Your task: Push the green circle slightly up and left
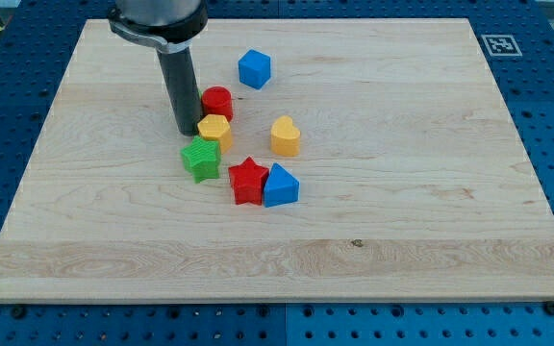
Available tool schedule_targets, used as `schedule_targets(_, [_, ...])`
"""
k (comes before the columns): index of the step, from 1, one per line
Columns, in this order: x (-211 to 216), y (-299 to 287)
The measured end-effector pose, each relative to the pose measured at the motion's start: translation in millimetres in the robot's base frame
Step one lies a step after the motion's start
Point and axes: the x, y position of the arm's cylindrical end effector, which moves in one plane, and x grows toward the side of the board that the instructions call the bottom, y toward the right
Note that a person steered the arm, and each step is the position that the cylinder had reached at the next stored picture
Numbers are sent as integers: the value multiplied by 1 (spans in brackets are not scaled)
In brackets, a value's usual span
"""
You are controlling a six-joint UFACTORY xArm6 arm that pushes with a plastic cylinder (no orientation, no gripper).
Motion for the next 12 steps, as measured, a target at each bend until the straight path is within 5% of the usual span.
schedule_targets(3, [-9, -40])
schedule_targets(7, [-73, -38])
schedule_targets(12, [-11, -67])
